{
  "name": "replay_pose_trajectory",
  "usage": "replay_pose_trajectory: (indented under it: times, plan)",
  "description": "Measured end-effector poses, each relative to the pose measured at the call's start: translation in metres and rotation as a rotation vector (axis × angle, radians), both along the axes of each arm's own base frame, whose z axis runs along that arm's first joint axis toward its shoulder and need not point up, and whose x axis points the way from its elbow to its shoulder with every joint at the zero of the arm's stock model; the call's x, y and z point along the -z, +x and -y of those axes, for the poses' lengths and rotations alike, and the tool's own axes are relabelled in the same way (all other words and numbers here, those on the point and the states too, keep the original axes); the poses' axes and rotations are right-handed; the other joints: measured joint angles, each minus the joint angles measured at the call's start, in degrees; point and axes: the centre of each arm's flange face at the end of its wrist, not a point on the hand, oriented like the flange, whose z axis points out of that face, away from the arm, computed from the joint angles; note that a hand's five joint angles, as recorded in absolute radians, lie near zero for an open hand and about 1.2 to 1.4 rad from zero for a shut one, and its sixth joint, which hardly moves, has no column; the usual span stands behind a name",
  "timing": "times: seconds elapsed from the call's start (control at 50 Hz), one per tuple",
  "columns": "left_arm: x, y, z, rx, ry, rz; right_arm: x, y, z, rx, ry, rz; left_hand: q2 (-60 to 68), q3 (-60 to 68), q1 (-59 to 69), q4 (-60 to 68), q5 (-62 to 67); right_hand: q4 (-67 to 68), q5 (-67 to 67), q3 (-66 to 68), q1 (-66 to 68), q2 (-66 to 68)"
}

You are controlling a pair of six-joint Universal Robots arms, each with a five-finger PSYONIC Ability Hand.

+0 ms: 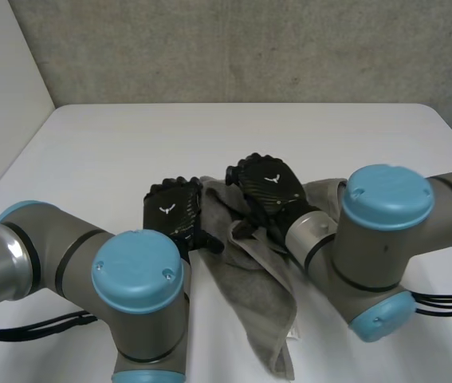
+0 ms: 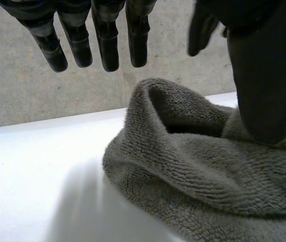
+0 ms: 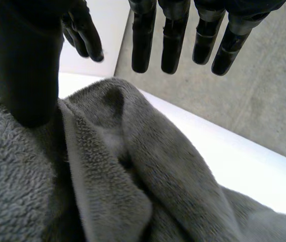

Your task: Fold the towel.

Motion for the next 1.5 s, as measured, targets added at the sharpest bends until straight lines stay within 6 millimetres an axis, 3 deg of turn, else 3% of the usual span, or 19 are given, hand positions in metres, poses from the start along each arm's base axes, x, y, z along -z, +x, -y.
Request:
replay_pose_trajectory:
  times: [0.14,0.26,0.52,0.66,0.84,0.94,1.02,1.3,1.5]
  plan:
    - [0.0,0.002,0.005,-0.008,0.001,0.0,-0.008,-0.025,0.003,0.031,0.0,-0.087,0.0,0.0,0.0,0.0,-0.01,0.0,-2.24,-0.01,-2.05,-1.93]
    - [-0.002,-0.001,0.005,0.003,-0.004,-0.011,-0.003,-0.041,0.003,0.05,-0.012,-0.155,0.0,0.0,0.0,0.0,0.0,0.0,-2.25,-0.01,-2.05,-1.93]
    - [-0.019,-0.026,0.011,0.117,-0.047,-0.081,-0.001,-0.075,0.011,0.118,-0.069,-0.209,0.0,0.0,0.0,0.0,-0.01,0.0,-2.27,0.0,-2.05,-1.93]
    - [-0.013,-0.039,0.019,0.156,-0.049,-0.097,0.001,-0.077,0.01,0.103,-0.063,-0.206,0.0,0.0,0.0,0.0,0.0,0.0,-2.27,0.0,-2.05,-1.93]
    - [0.012,-0.049,0.026,0.165,-0.011,-0.098,0.002,-0.075,0.01,0.096,-0.063,-0.204,0.02,0.0,0.01,0.0,1.22,0.0,-2.27,0.0,-2.05,-1.93]
    - [0.019,-0.053,0.025,0.173,-0.005,-0.089,0.002,-0.075,0.01,0.096,-0.063,-0.205,9.02,0.0,6.06,0.0,11.04,0.0,-2.27,-0.01,-2.05,-1.93]
    - [0.02,-0.055,0.022,0.183,-0.006,-0.084,0.004,-0.075,0.011,0.096,-0.059,-0.207,20.43,0.0,17.59,0.0,22.09,0.0,-2.27,0.0,-2.05,-1.93]
    - [0.009,-0.048,0.005,0.205,-0.003,-0.053,0.019,-0.074,0.008,0.093,-0.017,-0.23,21.37,0.0,18.42,0.0,23.11,0.0,-2.27,0.0,-2.05,-1.93]
    - [0.017,-0.041,-0.014,0.234,0.009,0.027,0.023,-0.075,0.008,0.103,-0.005,-0.237,21.38,0.0,18.42,0.0,23.2,0.0,-2.26,0.0,-2.05,-1.93]
